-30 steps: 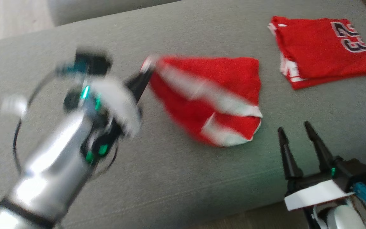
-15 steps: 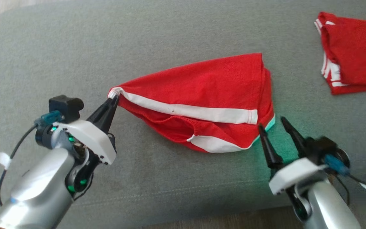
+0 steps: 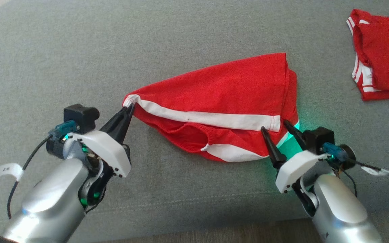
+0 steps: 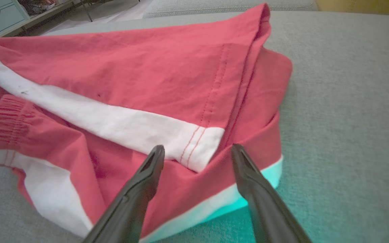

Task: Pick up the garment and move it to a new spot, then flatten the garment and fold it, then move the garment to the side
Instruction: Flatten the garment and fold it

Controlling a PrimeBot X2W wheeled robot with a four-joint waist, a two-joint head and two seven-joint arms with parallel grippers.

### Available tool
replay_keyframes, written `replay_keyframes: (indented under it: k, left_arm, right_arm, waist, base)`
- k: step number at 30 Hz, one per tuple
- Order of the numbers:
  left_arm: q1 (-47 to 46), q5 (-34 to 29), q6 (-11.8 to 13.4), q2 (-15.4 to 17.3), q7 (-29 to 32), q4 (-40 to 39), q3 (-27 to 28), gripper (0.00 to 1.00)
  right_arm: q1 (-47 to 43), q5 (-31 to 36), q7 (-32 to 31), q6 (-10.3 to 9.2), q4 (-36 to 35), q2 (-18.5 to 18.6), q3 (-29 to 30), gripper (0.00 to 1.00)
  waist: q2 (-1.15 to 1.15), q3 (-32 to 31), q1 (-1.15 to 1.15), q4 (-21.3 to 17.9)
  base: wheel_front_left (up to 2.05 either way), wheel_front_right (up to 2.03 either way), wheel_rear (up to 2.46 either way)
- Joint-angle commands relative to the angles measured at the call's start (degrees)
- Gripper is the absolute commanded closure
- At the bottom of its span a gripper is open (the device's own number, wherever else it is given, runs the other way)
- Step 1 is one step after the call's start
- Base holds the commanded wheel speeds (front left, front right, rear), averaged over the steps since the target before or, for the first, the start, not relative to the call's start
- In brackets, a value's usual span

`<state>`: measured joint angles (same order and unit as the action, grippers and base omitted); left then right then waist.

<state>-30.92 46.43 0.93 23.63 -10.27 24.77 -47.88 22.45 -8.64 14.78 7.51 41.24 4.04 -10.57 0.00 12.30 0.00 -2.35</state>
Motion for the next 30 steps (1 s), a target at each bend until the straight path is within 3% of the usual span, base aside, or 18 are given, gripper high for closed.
replay_keyframes:
  k: [1, 8, 16, 20, 21, 22, 30]
  left_arm:
    - [-3.6, -0.7, -0.3, 1.6, -0.8, -0.9, 1.9, 1.00]
    - [-3.7, -1.1, -0.1, 1.7, -1.2, -0.8, 1.5, 1.00]
    - [-3.5, -0.9, 0.0, 1.4, -1.4, -0.7, 1.3, 1.00]
    - [-3.3, -0.8, 0.0, 1.6, -1.6, -0.5, 1.3, 1.00]
    - [-3.2, -0.7, 0.1, 1.7, -1.6, -0.5, 1.3, 1.00]
    - [-3.1, -0.6, 0.1, 1.8, -1.6, -0.5, 1.3, 1.00]
    - [-3.4, -0.7, 0.0, 2.6, -2.4, -1.1, 1.9, 1.00]
  right_arm:
    - [1.8, 0.0, 0.2, -0.02, -0.9, -0.4, -1.6, 0.00]
    - [3.2, 1.4, 0.2, -0.02, -0.8, -0.6, -1.8, 0.00]
    - [6.3, 0.7, -1.8, -0.02, 5.8, -1.0, -2.7, 0.00]
    - [7.7, 1.1, -1.2, -0.02, 6.8, -1.1, -3.7, 0.55]
    - [7.9, 1.2, -1.1, -0.02, 7.0, -1.1, -3.9, 0.73]
    - [8.1, 1.2, -1.0, -0.02, 7.1, -1.1, -4.2, 1.00]
    - [9.0, 0.5, -0.4, -0.02, 4.5, -1.1, -3.9, 1.00]
  waist:
    - [0.00, 0.0, 0.00, 0.0]
    - [0.00, 0.1, 0.00, 0.3]
    - [0.00, -0.2, 0.00, 0.6]
    - [0.00, -0.6, 0.00, 0.7]
    - [0.00, -0.7, 0.00, 0.7]
    - [0.00, -0.9, 0.00, 0.7]
    - [0.00, -3.4, 0.00, -0.2]
  base:
    - [0.00, 0.00, 0.00]
    - [0.00, 0.00, 0.00]
    - [0.00, 0.00, 0.00]
    - [0.00, 0.00, 0.00]
    - [0.00, 0.00, 0.00]
    - [0.00, 0.00, 0.00]
    - [0.00, 0.00, 0.00]
